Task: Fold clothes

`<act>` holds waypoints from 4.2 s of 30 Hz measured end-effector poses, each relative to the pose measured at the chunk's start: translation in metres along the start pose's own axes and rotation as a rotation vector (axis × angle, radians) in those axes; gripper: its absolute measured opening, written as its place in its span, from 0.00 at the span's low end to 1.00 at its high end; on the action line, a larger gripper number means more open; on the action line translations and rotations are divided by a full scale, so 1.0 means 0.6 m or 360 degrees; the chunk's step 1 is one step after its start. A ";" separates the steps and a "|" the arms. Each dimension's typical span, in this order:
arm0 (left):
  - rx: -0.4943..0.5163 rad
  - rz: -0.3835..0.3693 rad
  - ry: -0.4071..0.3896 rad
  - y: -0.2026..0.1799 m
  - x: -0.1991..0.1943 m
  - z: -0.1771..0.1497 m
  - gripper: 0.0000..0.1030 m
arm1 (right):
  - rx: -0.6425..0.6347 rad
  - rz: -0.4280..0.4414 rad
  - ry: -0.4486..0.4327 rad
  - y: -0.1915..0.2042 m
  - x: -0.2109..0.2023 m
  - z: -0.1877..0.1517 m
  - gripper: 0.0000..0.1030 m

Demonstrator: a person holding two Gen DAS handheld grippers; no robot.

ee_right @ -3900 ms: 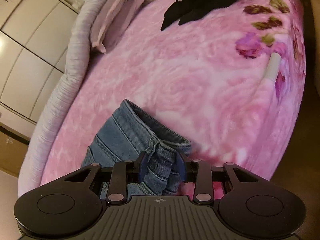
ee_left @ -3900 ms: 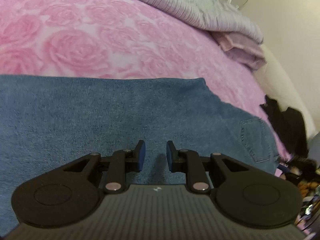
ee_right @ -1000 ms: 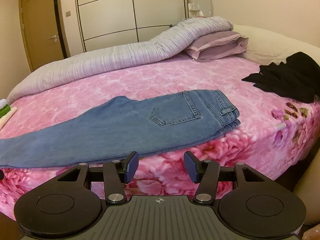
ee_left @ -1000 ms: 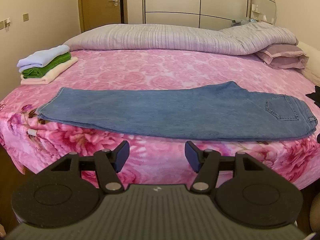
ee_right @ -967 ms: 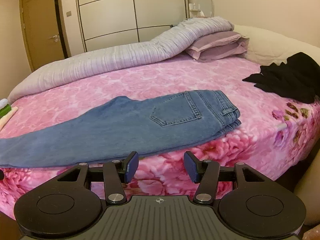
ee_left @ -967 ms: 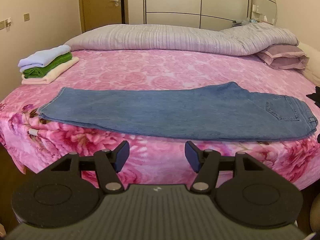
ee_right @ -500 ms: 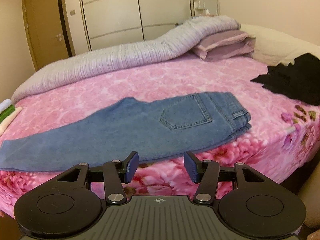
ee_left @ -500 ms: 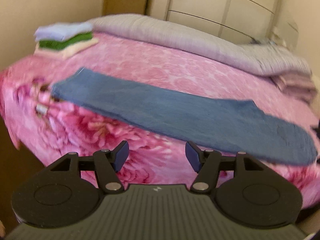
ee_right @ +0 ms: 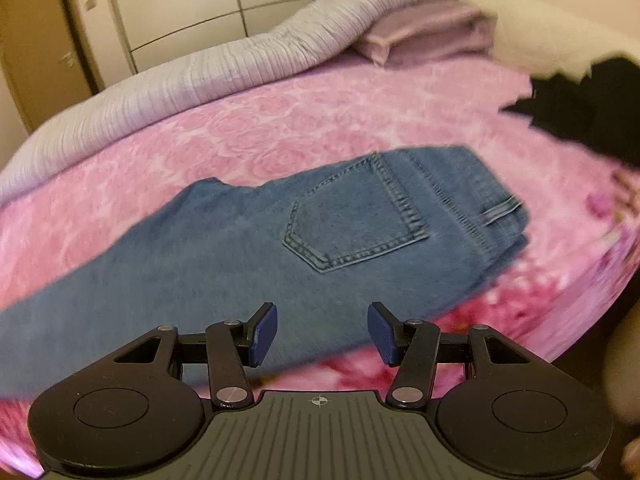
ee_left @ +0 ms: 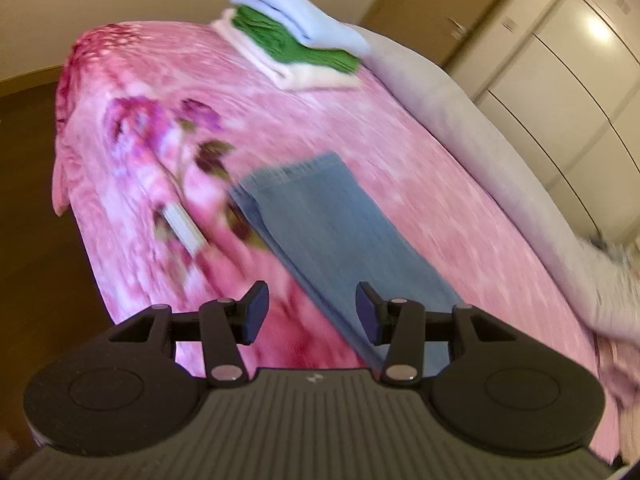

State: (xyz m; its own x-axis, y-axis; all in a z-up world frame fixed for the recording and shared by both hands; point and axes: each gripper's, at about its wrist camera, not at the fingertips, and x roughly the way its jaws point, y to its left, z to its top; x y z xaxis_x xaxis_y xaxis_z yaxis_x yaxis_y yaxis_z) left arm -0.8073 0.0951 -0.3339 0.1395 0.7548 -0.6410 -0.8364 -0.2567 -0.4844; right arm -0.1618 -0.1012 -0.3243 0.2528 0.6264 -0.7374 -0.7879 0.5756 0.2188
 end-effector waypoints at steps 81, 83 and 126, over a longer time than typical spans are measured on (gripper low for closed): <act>-0.0771 -0.0289 0.0117 0.138 0.145 0.022 0.28 | 0.0080 -0.0076 0.0165 0.002 0.073 0.000 0.52; -0.0768 -0.0266 0.0118 0.131 0.145 0.026 0.30 | 0.0090 -0.0082 0.0176 -0.002 0.075 -0.001 0.52; 0.1815 -0.0791 0.0275 -0.460 0.037 -0.401 0.17 | 0.0299 -0.0169 0.0051 -0.114 0.034 0.019 0.52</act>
State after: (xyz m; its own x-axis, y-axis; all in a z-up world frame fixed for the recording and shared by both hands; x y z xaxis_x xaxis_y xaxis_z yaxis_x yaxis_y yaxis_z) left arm -0.4458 0.0372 -0.3578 0.5661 0.5091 -0.6483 -0.6430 0.7649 0.0391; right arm -0.0964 -0.1216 -0.3469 0.3084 0.5417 -0.7819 -0.6385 0.7272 0.2520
